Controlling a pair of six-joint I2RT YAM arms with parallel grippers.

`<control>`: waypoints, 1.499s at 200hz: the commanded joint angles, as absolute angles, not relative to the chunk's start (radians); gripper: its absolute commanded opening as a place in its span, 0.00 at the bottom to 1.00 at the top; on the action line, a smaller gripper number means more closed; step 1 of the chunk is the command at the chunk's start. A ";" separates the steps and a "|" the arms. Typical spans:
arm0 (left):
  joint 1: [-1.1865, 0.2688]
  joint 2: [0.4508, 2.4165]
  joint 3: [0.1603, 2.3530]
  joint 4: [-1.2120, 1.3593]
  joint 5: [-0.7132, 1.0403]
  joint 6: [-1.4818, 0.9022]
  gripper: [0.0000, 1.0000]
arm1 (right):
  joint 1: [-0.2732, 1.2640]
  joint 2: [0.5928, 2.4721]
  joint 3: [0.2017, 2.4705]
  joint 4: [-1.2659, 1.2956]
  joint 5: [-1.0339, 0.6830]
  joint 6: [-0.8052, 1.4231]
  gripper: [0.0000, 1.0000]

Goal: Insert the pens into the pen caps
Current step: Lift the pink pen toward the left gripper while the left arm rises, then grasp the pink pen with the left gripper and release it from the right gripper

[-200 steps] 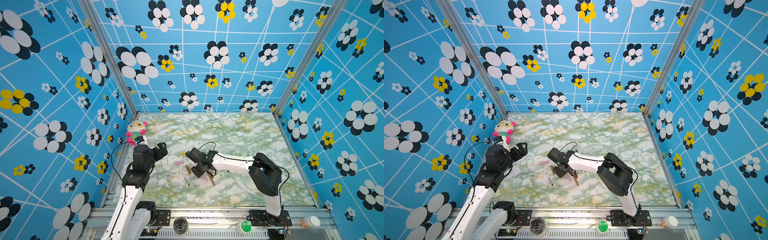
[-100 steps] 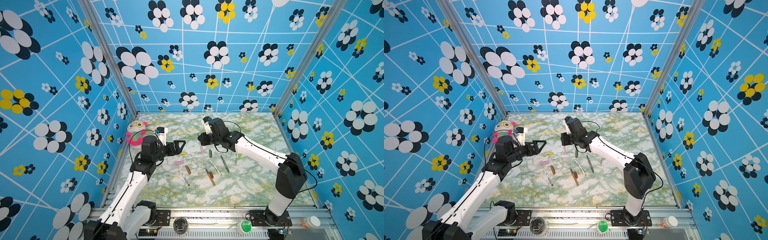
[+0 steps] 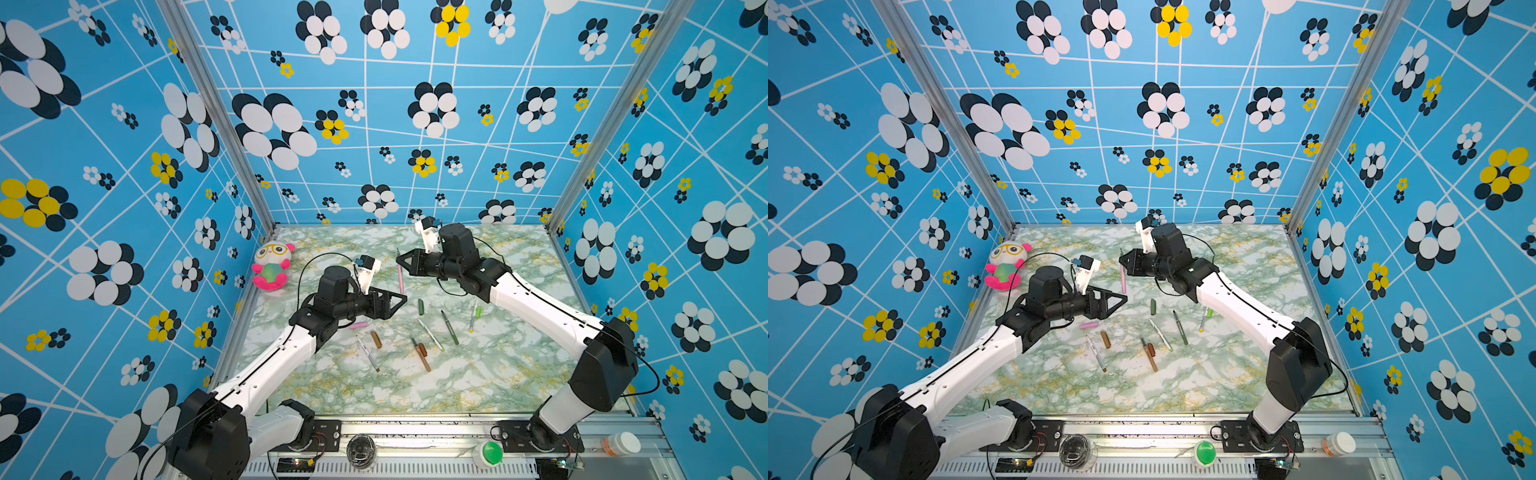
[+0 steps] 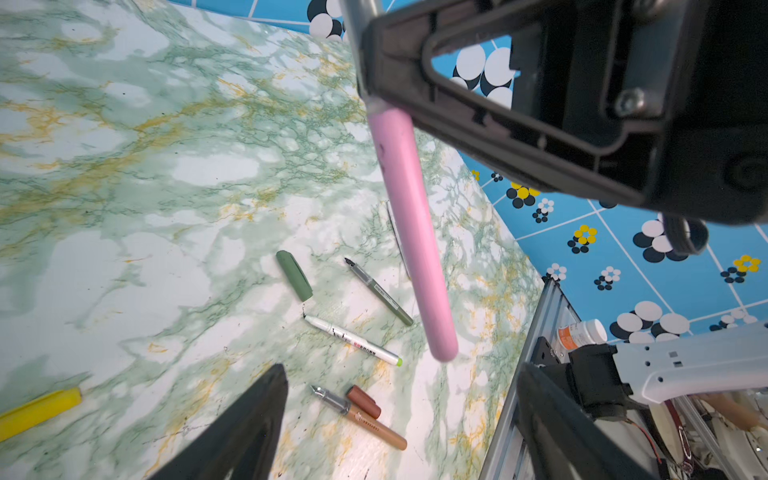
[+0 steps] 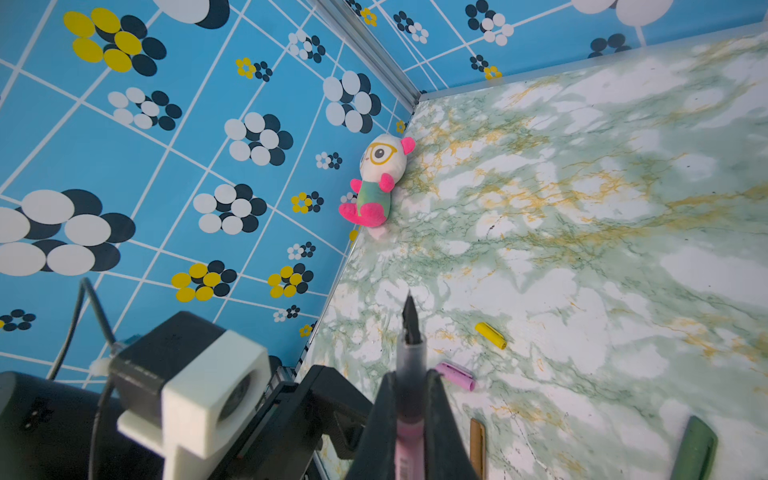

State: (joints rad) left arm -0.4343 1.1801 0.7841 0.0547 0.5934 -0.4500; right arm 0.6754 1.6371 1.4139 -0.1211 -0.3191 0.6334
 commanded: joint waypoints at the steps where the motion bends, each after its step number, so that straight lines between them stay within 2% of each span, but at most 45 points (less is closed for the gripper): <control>1: -0.441 1.200 0.821 0.136 0.565 -0.474 0.82 | 0.676 1.604 1.389 -0.078 -0.363 0.672 0.05; 54: -0.443 1.270 0.856 0.191 0.553 -0.515 0.67 | 0.676 1.587 1.360 -0.037 -0.390 0.701 0.03; 117: -0.450 1.308 0.872 0.212 0.556 -0.542 0.44 | 0.676 1.579 1.335 -0.005 -0.402 0.717 0.03; 122: -0.451 1.308 0.873 0.210 0.555 -0.541 0.39 | 0.676 1.580 1.339 -0.005 -0.402 0.716 0.03; 169: -0.451 1.296 0.873 0.190 0.538 -0.534 0.18 | 0.676 1.583 1.342 -0.013 -0.390 0.703 0.03; 204: -0.451 1.276 0.871 0.157 0.515 -0.524 0.01 | 0.676 1.590 1.354 -0.026 -0.390 0.689 0.05; 219: -0.450 1.256 0.870 0.126 0.476 -0.521 0.00 | 0.676 1.594 1.365 -0.039 -0.391 0.676 0.10; 231: -0.448 1.227 0.864 0.094 0.421 -0.519 0.00 | 0.676 1.598 1.380 -0.061 -0.395 0.658 0.17; 243: -0.443 1.178 0.849 0.050 0.328 -0.528 0.00 | 0.676 1.603 1.392 -0.091 -0.400 0.633 0.28; 265: -0.425 1.052 0.823 -0.078 0.074 -0.531 0.00 | 0.679 1.613 1.414 -0.165 -0.398 0.576 0.41; 279: -0.420 0.960 0.816 -0.198 -0.140 -0.532 0.00 | 0.685 1.631 1.429 -0.226 -0.390 0.524 0.45; 300: -0.408 0.824 0.786 -0.302 -0.354 -0.516 0.00 | 0.707 1.689 1.477 -0.339 -0.375 0.414 0.48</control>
